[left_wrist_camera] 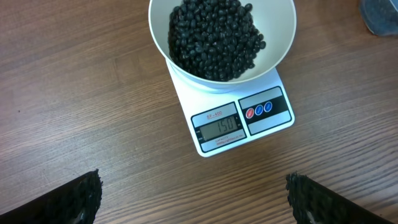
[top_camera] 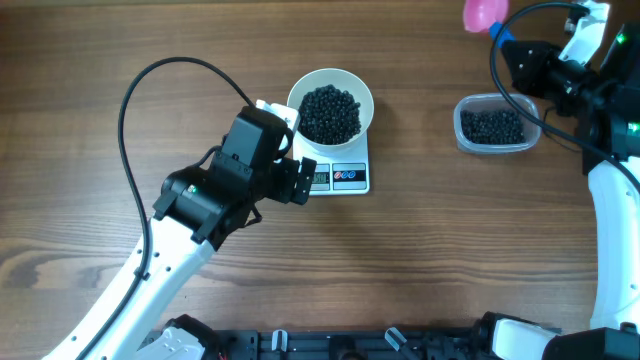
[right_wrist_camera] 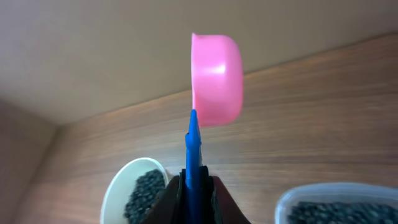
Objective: Scoop item into bowl and weigh 150g on scale
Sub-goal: 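Lower the pink scoop into the bean tub with the right gripper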
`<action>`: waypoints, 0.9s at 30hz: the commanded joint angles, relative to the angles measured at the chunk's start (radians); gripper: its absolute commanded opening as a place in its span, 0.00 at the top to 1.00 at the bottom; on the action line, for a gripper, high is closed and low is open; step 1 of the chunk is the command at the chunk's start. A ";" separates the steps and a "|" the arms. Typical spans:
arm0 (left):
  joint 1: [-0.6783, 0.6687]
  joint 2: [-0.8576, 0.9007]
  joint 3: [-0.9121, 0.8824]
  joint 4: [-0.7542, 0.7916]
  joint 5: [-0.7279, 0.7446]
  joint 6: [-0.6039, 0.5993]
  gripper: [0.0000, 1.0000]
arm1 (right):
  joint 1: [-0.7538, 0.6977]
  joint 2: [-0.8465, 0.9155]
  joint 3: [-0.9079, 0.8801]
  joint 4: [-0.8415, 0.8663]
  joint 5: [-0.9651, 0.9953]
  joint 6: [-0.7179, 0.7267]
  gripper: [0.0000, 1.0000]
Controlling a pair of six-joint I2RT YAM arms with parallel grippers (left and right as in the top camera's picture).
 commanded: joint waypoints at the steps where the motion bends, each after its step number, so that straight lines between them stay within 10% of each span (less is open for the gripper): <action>1: 0.004 0.002 -0.005 0.002 0.008 0.014 0.00 | 0.003 0.008 0.004 -0.072 0.164 0.000 0.96; 12: 0.004 0.002 -0.005 0.002 0.008 0.014 0.00 | 0.003 0.023 0.004 -0.456 0.335 0.004 0.96; 27: 0.003 0.002 -0.005 0.003 0.008 0.014 0.00 | 0.003 0.143 0.004 -0.459 0.277 0.109 0.96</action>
